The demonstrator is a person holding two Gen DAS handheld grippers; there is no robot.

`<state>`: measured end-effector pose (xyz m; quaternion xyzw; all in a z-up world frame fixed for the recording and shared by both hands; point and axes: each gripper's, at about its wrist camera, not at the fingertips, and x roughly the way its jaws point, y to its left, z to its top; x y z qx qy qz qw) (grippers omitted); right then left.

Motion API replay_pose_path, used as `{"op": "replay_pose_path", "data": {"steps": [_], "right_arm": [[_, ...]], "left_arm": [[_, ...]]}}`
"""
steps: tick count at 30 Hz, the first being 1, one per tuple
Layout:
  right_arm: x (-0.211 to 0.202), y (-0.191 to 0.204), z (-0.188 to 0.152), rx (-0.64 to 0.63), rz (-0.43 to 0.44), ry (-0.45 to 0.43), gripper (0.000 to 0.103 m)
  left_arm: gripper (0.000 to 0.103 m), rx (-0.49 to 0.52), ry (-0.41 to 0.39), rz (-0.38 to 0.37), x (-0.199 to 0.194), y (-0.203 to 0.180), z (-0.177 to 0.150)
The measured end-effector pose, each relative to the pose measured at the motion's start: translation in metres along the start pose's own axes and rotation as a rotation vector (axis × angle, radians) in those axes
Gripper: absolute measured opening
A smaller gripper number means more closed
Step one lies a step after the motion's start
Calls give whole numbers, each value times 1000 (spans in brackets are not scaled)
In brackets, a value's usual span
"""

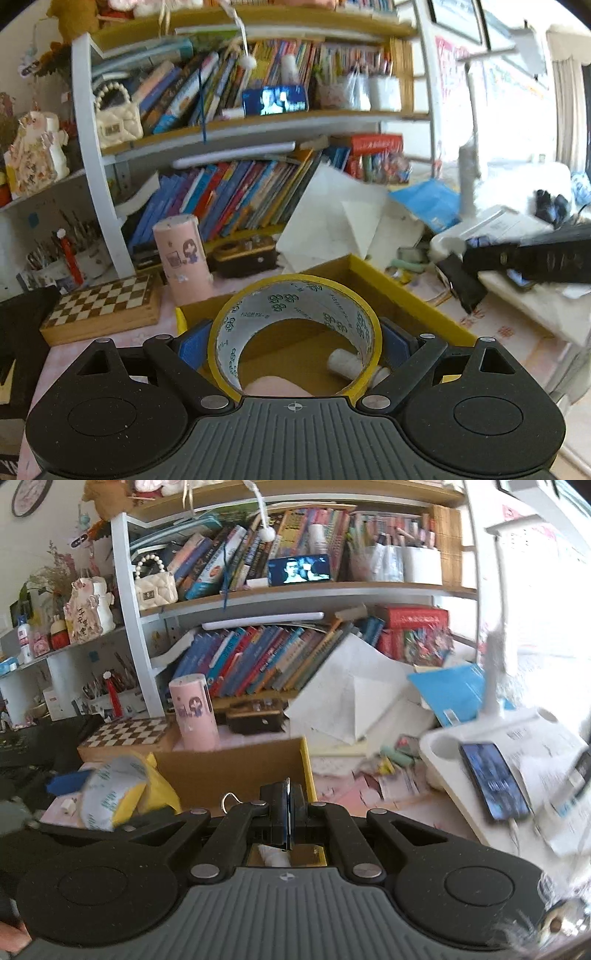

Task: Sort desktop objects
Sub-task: 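Open the left gripper to drop the tape roll into the box while the right gripper releases the clip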

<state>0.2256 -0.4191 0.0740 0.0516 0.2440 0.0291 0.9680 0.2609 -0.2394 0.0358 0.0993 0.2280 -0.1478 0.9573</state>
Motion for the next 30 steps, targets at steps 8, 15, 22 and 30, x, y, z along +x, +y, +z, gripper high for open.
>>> {"op": "replay_pose_path", "data": {"steps": [8,15,22,30], "right_arm": [[78,6,20,-57,62,98,2],[141,20,18,-124,100,232,2],[188,30,8,-188,118,369,2],[210,31,5,-203,116,463,3]], "left_arm": [[93,2,160,6,61,-13,-18],[94,9,169,4,66,-14,-23],[95,59,146,-2,51,-17,-26],[98,26,104,51,30,-5,-25]]}}
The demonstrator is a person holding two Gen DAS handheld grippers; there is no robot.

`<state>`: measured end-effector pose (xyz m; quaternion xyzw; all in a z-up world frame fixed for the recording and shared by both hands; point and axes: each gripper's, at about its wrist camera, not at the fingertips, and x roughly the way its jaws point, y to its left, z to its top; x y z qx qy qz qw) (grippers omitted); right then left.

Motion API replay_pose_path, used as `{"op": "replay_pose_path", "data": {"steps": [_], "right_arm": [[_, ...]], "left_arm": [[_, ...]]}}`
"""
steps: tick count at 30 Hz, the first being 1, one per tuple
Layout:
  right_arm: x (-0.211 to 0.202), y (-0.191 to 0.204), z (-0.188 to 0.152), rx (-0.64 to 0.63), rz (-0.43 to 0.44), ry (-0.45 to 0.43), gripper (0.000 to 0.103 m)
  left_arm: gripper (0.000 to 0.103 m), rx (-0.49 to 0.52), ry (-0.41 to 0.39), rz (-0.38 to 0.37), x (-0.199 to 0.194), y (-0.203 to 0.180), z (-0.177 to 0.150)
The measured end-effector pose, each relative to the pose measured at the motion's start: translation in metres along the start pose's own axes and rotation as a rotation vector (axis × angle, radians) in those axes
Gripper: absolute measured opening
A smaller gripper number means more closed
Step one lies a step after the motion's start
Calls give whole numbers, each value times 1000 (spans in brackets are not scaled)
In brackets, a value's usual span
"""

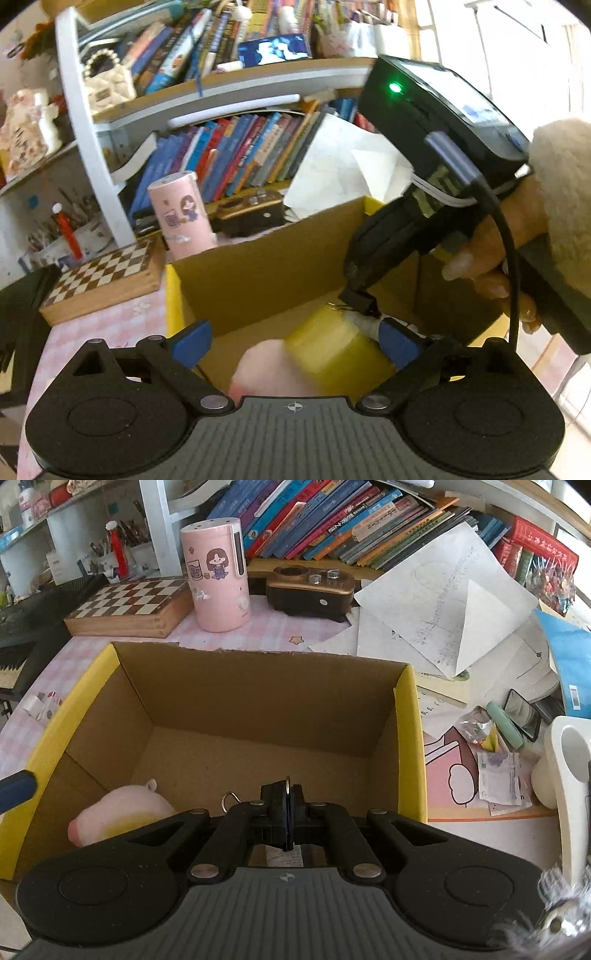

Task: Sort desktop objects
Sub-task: 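Open the left gripper to drop the tape roll into the box while the right gripper releases the clip, then withdraw both open grippers from the yellow box back over the table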

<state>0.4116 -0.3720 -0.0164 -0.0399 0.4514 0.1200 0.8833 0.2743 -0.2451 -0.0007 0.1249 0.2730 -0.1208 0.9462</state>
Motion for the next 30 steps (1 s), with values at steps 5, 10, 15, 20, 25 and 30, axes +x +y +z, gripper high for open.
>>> {"op": "replay_pose_path", "data": {"steps": [5,10,15,20,25,30], "right_arm": [[-9,0,-1,29,1,-34,26],[-36,1,-13,49,-1,-111,31],[-67,2,-30,76,-3,-184,33],[-102,6,-51,87,-15,-269,34],[-134,13,-76,108,-41,-334,36],[-152,22,-106,122,-78,-356,37]], "left_arm": [[98,-33,-28,20,-16,7,1],[99,-71,-43,24,-36,14,-2],[99,-94,-61,33,-55,20,-4],[99,-119,-76,38,-75,26,-10],[99,-147,-78,38,-93,32,-18],[99,-172,-59,40,-103,39,-33]]}}
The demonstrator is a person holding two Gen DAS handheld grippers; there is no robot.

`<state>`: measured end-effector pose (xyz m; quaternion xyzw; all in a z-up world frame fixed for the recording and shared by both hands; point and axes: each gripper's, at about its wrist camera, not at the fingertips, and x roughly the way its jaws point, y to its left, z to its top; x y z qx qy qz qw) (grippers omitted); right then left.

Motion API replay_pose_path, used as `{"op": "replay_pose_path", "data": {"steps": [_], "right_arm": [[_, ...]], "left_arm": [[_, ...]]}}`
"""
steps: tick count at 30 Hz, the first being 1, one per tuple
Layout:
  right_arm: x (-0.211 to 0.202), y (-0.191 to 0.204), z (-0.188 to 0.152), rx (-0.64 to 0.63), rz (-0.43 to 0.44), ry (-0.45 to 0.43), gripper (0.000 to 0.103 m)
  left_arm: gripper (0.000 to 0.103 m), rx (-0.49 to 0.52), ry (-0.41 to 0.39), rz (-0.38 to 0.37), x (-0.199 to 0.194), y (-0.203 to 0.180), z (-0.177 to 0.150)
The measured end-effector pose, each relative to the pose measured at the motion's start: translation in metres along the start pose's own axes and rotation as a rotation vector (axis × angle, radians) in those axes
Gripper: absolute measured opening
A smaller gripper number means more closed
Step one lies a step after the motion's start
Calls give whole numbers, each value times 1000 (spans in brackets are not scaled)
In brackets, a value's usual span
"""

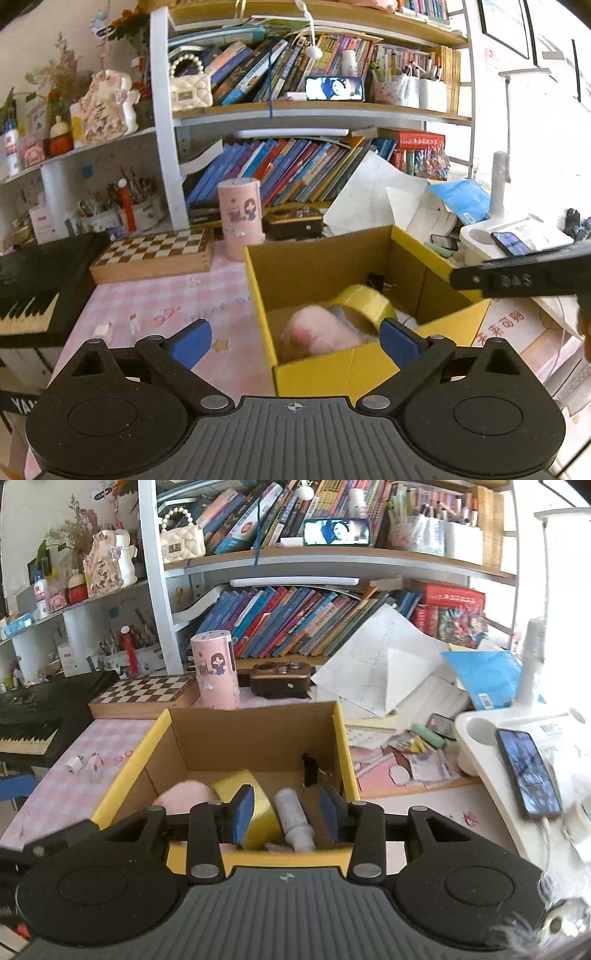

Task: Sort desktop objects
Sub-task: 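Withdraw both open grippers from the yellow box back over the table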

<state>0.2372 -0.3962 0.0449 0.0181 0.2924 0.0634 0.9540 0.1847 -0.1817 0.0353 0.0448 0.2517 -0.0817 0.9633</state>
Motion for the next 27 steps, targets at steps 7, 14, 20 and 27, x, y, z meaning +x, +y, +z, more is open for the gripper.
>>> {"op": "replay_pose_path", "data": {"steps": [7,14,20,27], "right_arm": [[-21,16,-39,17,-49,30,40],[-32,38,-78,69,-110,77,40],[-42,71,-110,97,-128,139,40],[-51,121,-128,98,-100,175,40]], "left_arm": [[99,-12,57,-2,-7,14,-25],[99,-26,102,-2,-18,33,-52],[99,-15,153,-13,-33,52,-74],[99,14,198,-30,-49,82,-91]]}}
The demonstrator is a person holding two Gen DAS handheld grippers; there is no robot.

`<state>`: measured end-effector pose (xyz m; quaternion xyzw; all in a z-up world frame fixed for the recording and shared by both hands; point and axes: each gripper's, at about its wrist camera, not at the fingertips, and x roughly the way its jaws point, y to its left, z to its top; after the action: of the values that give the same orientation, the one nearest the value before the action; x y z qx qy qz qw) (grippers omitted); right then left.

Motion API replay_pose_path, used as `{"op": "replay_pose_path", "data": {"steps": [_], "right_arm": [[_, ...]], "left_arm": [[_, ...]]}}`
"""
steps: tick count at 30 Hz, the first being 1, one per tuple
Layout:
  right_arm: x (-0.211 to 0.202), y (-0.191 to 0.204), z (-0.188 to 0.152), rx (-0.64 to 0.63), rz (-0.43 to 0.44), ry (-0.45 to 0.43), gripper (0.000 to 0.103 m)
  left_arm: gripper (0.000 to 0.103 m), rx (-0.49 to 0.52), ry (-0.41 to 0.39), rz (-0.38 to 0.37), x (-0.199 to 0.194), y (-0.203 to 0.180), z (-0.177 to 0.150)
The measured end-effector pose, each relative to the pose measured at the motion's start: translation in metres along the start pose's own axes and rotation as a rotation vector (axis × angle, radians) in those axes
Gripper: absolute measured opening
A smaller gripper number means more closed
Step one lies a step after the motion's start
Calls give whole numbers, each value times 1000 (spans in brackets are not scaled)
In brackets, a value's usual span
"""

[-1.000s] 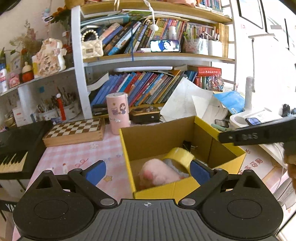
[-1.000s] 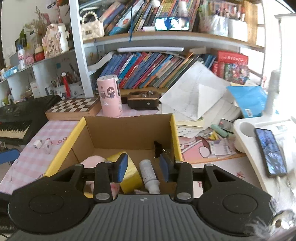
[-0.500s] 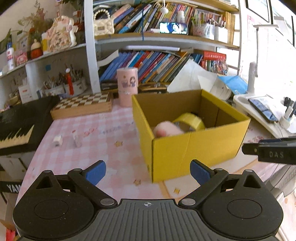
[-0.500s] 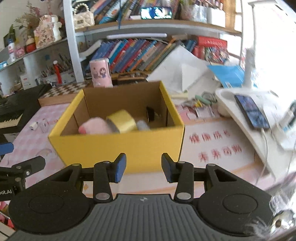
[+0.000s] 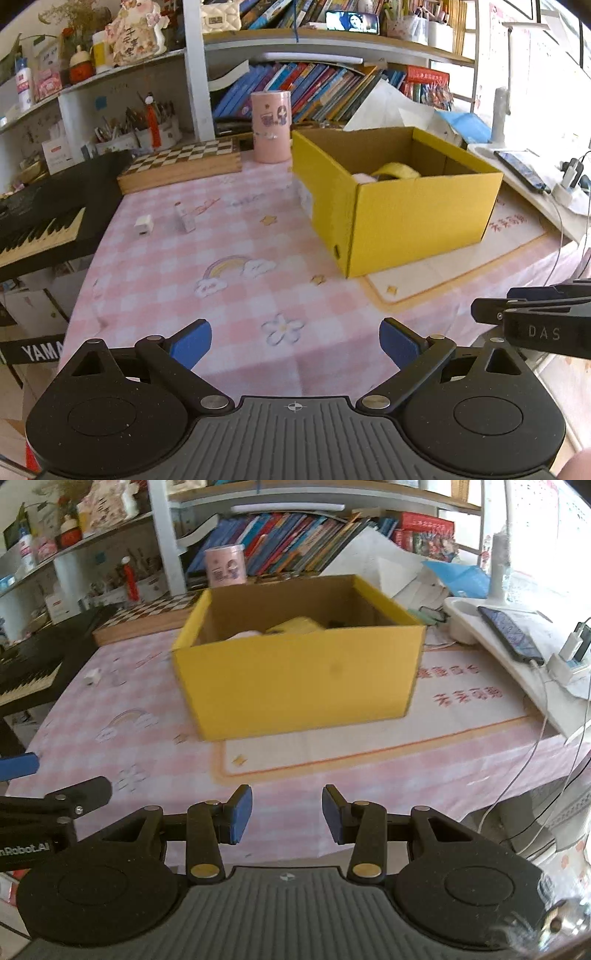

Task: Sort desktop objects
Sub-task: 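Withdraw both open grippers from the yellow box back over the table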

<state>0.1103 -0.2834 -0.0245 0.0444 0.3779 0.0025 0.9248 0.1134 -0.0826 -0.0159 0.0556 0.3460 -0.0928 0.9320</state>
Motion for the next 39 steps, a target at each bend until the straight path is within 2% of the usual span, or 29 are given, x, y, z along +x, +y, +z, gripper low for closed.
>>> {"op": "replay_pose_path", "data": {"steps": [19,39], "right_arm": [[-8,118,-26,-123,118,19,42],[-11,156,-26,-175,137,-9,45]], "left_arm": [[99,-73,13,68,-36,89,-38],[99,-97,-2,79,-45,120,-47]]}}
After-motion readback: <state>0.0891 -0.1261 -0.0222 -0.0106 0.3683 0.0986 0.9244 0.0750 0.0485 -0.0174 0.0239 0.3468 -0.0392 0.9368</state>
